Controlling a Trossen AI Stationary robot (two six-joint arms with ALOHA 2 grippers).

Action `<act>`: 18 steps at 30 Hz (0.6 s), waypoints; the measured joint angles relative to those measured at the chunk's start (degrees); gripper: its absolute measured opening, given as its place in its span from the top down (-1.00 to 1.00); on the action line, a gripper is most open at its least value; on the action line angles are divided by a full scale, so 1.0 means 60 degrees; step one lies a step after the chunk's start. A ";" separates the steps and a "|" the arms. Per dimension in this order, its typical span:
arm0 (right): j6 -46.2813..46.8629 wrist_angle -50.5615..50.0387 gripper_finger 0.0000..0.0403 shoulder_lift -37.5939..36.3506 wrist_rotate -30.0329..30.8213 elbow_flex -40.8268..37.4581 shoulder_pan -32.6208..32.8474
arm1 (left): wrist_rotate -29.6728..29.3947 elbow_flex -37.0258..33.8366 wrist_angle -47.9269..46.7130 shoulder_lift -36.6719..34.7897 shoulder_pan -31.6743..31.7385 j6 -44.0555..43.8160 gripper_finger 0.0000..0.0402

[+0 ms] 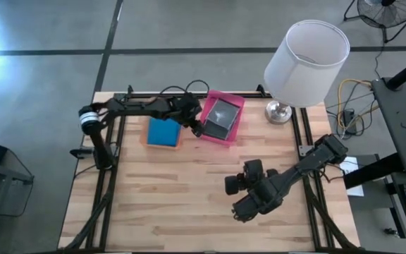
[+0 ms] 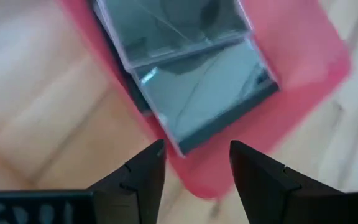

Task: Pick & place jewel cases by type
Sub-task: Adjust the pink bin, then return to Home Position

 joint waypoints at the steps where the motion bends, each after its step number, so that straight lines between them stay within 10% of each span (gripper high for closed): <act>1: 0.0000 0.0000 0.39 0.0000 0.0000 0.0000 0.0000 | -0.0214 0.0181 -0.0099 0.0147 -0.0005 0.0010 0.19; 11: 0.0054 -0.0041 0.39 0.0004 -0.0003 -0.0018 0.0011 | 0.1041 0.0968 -0.0806 0.0921 -0.0504 -0.0655 0.19; 18: 0.0012 -0.0257 0.39 -0.0040 -0.0008 -0.0029 -0.0012 | 0.0624 0.0342 -0.1613 -0.0684 -0.1280 -0.0871 0.19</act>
